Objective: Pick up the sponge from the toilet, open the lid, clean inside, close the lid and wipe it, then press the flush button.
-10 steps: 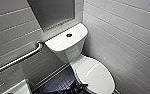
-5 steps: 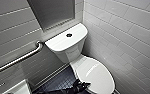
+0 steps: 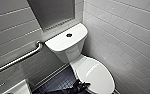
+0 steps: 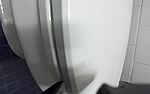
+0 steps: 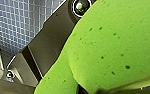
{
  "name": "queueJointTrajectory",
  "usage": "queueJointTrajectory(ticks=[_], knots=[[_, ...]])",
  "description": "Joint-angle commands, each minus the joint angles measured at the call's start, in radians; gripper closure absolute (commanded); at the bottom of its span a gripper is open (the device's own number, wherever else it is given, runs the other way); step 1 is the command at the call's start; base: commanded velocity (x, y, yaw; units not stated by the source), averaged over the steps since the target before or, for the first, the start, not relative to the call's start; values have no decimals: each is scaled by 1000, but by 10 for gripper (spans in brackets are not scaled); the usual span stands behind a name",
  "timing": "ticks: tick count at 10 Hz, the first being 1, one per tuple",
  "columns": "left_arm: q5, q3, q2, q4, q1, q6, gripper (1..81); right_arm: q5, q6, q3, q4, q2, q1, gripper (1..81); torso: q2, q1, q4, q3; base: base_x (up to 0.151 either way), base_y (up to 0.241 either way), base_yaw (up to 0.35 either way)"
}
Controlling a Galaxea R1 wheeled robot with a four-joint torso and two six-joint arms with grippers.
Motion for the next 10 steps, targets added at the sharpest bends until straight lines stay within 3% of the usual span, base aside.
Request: queueJointTrajectory(ticks=[1, 10], knots=[[44, 14, 25, 17, -97, -2, 10, -55, 5, 14, -24, -26, -18, 811, 0, 0, 0, 0, 0, 0, 0], [46, -256, 170, 46, -30, -2, 10, -44, 5, 9, -8, -21, -8, 811, -1, -2, 1, 1, 0, 0, 0]])
